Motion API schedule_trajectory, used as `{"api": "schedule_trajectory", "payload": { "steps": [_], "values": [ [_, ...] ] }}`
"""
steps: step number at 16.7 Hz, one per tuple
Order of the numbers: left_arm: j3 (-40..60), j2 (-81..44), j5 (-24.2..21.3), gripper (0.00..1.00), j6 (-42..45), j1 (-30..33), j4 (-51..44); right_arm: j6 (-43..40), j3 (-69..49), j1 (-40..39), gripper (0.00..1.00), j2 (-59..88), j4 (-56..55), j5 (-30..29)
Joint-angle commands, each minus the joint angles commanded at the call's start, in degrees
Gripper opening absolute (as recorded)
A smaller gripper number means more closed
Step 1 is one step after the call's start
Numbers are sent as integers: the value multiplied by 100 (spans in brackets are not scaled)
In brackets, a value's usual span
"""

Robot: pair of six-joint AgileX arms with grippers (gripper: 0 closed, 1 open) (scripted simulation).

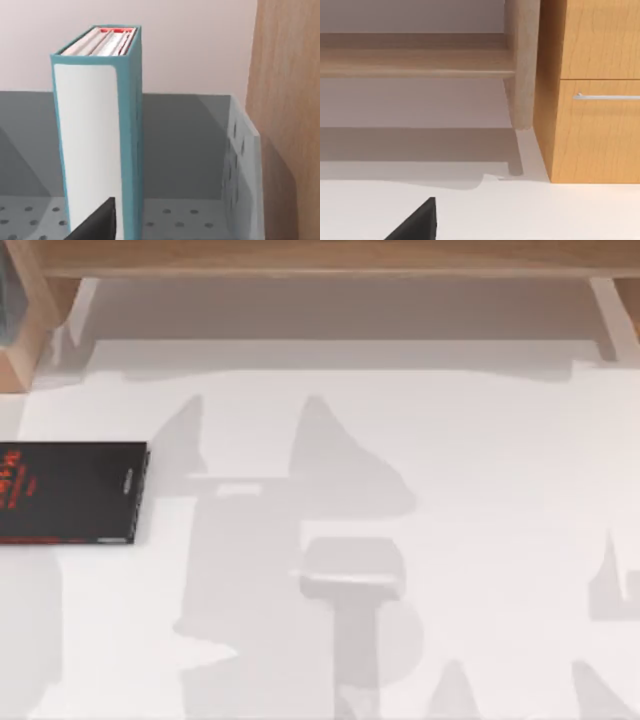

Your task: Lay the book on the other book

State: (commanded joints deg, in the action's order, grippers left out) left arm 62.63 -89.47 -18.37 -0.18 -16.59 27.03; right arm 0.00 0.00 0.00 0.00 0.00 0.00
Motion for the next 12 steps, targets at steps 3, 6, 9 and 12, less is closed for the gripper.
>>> {"api": "schedule_trajectory", "payload": {
  "steps": [3, 6, 9, 12],
  "values": [
    [817, -1213, -242, 100, -4, -220, 346, 0, 0, 0, 100, 0, 0, 0],
    [1390, -2061, -414, 100, -8, -374, 588, 0, 0, 0, 100, 0, 0, 0],
    [1679, -2472, -500, 100, -11, -452, 709, 0, 0, 0, 100, 0, 0, 0],
    [1706, -2508, -508, 100, -11, -459, 721, 0, 0, 0, 100, 0, 0, 0]
  ]
}}
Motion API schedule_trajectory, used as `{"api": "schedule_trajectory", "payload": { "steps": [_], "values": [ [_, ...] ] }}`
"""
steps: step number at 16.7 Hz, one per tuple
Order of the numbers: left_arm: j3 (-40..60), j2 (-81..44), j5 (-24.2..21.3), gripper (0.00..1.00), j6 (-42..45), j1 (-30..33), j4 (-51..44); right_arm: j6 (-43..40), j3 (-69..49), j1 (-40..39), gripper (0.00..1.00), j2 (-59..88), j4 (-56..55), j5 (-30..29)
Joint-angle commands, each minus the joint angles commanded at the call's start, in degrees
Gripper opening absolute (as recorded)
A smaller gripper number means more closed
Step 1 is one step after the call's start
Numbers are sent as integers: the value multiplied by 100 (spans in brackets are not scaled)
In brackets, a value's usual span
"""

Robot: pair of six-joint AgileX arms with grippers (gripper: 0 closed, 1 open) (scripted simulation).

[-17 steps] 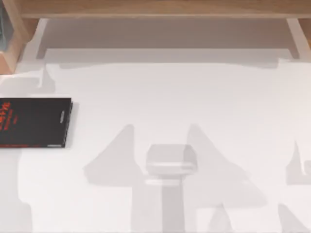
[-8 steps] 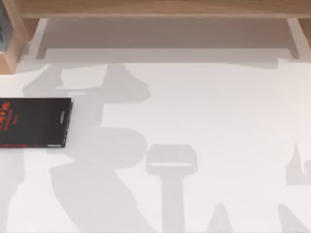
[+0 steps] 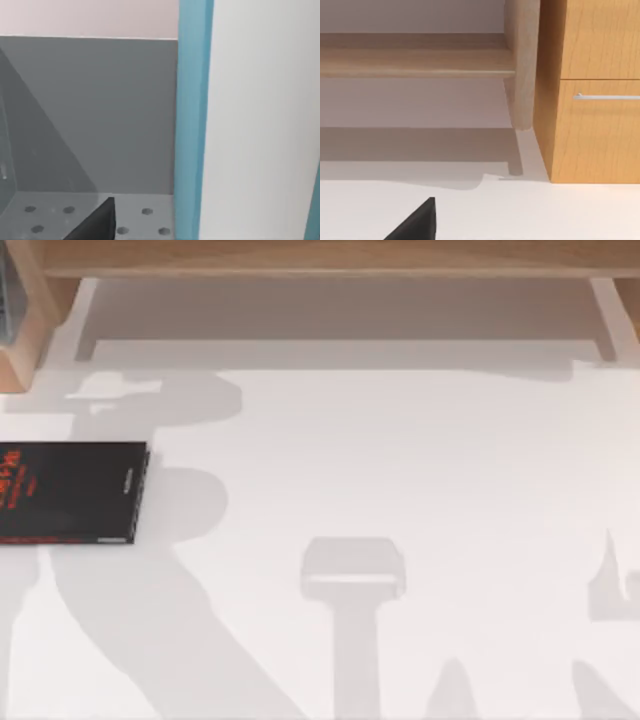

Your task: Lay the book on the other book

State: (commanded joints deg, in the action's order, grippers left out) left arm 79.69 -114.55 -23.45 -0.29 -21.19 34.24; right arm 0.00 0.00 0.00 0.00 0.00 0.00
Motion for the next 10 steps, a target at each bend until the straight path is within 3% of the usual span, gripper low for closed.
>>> {"api": "schedule_trajectory", "payload": {
  "steps": [10],
  "values": [
    [807, -538, 131, 100, -6, 138, -265, 0, 0, 0, 100, 0, 0, 0]
  ]
}}
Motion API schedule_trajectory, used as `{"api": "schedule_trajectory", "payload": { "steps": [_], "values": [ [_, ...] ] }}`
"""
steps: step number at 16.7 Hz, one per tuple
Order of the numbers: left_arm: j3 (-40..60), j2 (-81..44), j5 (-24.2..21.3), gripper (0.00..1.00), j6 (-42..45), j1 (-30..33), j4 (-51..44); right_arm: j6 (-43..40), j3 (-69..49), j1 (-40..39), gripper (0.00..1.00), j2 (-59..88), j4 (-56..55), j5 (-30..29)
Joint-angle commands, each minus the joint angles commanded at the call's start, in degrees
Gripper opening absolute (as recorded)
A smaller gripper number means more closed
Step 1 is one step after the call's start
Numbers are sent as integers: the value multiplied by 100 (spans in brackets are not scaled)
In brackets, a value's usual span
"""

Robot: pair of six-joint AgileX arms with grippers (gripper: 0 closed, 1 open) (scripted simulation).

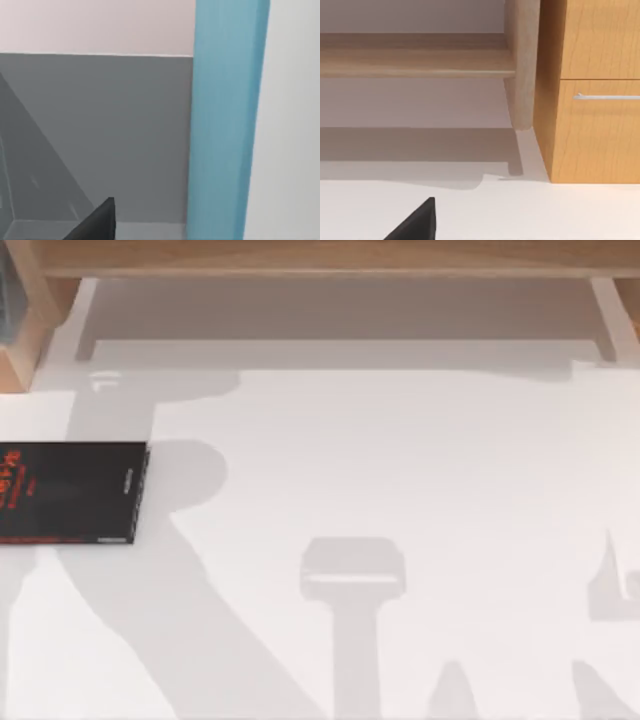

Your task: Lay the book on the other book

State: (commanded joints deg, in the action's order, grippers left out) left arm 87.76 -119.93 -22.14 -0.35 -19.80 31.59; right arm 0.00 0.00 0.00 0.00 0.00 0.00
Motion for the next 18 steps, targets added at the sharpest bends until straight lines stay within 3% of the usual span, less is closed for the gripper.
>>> {"api": "schedule_trajectory", "payload": {
  "steps": [4, 17, 18],
  "values": [
    [57, -37, 8, 100, 0, 9, -20, 0, 0, 0, 100, 0, 0, 0],
    [57, -37, 8, 2, 0, 9, -20, 0, 0, 0, 100, 0, 0, 0],
    [57, -37, 8, 0, 0, 9, -20, 0, 0, 0, 100, 0, 0, 0]
  ]
}}
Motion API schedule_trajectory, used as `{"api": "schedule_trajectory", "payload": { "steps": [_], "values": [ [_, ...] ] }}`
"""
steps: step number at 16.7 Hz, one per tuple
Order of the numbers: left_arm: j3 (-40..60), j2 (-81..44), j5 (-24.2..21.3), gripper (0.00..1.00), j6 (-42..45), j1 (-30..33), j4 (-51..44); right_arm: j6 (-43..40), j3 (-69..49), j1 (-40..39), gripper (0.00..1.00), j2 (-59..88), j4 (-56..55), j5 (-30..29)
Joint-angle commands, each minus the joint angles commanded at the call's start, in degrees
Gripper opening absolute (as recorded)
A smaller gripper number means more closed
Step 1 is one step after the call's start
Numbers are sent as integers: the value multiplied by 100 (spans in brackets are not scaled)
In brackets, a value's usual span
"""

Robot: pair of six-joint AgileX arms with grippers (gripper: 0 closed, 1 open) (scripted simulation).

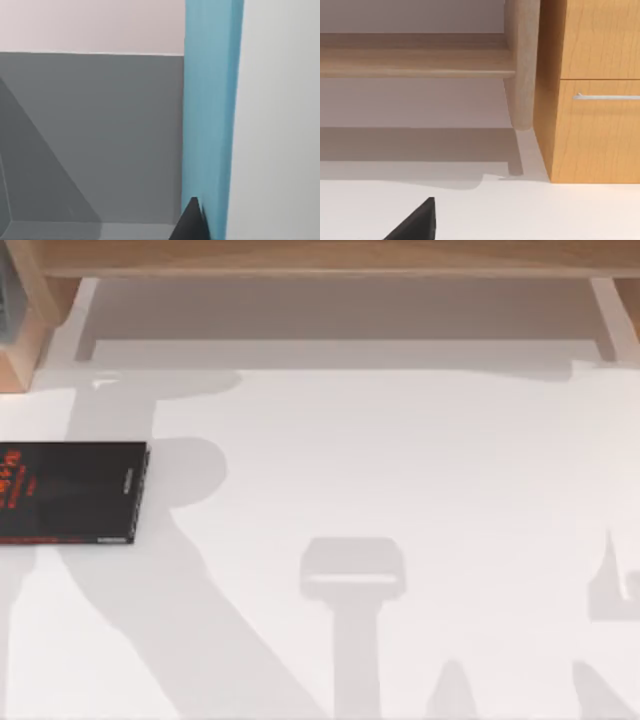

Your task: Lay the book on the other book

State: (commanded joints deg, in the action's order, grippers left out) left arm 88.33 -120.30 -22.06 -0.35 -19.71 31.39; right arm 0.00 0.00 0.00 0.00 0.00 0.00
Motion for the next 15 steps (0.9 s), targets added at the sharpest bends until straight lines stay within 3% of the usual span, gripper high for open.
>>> {"api": "schedule_trajectory", "payload": {
  "steps": [15],
  "values": [
    [-164, 274, -42, 0, 11, -64, -101, 0, 0, 0, 100, 0, 0, 0]
  ]
}}
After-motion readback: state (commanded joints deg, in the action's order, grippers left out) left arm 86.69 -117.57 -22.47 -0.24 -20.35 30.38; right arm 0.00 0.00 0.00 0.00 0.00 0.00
